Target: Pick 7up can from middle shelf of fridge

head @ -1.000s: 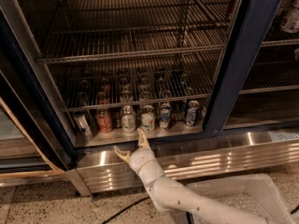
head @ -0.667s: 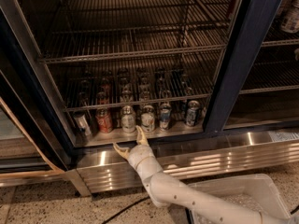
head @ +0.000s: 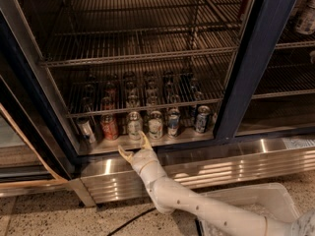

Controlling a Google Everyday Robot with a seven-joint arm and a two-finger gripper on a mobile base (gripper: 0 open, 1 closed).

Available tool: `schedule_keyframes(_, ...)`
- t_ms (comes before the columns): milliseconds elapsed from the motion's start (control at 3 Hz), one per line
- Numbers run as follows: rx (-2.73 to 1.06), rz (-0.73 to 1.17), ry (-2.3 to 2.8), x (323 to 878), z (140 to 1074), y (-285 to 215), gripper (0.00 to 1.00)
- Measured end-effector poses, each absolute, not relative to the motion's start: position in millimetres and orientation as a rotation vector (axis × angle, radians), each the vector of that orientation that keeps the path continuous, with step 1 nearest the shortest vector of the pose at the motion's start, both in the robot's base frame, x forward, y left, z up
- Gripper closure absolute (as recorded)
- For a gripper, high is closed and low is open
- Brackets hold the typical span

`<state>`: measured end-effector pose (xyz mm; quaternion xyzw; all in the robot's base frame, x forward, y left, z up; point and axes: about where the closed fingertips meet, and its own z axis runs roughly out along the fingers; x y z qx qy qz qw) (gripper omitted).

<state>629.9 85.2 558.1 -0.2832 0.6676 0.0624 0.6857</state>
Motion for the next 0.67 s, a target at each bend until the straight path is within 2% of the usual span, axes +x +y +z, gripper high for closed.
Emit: schedule_keyframes(667, -0.614, 0.098, 1.505, 637.4, 552.3, 80.2, 0.4)
